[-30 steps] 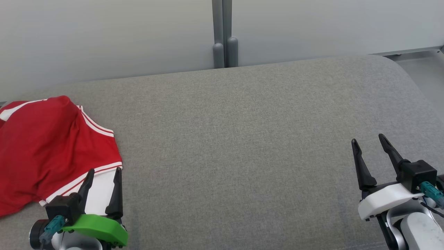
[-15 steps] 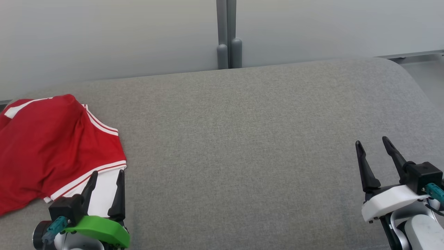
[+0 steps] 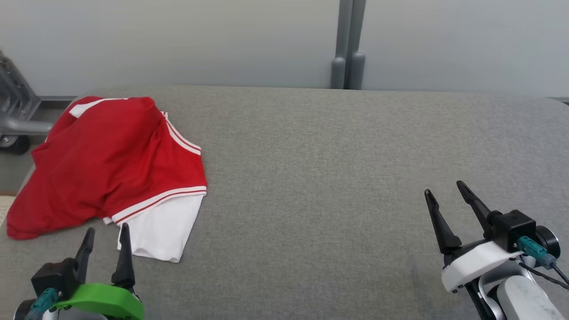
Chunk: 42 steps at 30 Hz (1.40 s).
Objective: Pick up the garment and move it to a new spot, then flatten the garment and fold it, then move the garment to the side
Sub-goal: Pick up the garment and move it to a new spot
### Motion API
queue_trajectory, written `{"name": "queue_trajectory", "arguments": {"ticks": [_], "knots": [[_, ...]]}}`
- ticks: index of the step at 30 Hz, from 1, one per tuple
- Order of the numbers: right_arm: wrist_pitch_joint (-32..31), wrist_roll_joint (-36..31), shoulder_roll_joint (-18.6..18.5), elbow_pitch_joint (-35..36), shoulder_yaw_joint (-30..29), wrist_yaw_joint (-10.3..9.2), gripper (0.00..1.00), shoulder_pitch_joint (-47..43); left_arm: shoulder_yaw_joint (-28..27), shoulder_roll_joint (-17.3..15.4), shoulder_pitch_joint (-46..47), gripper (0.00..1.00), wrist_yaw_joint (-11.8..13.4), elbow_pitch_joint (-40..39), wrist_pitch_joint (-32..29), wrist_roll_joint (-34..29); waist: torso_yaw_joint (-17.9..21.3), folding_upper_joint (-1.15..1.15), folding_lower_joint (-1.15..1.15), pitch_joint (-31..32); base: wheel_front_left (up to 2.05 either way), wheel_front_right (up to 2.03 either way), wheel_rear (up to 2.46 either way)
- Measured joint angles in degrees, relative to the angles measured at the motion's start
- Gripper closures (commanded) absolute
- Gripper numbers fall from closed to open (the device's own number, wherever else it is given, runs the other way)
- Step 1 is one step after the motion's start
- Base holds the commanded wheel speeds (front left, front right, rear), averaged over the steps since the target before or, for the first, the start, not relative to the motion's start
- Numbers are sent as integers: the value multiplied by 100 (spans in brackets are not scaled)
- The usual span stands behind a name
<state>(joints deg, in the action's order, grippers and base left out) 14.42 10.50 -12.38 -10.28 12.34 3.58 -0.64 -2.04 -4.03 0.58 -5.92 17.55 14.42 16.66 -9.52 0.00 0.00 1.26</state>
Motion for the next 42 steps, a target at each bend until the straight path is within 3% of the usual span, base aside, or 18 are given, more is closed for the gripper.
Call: {"name": "queue_trajectory", "arguments": {"ticks": [19,27,36,42], "knots": [[0,-71,259,-149,-47,62,0,124,-365,-57,-208,0,10,-12,0,-71,-1399,0,0,97,0,0,0],[1,-114,274,-60,-105,62,0,125,-328,-52,-154,0,-22,218,-34,110,-1320,0,0,-163,0,0,0],[1,-297,181,35,-42,122,0,272,55,-97,1318,0,-71,434,-1076,231,-1212,0,0,-777,0,0,0],[1,-360,170,152,16,160,0,719,16,-254,2042,0,-63,693,-1768,243,-1113,0,0,-1235,0,0,0]]}}
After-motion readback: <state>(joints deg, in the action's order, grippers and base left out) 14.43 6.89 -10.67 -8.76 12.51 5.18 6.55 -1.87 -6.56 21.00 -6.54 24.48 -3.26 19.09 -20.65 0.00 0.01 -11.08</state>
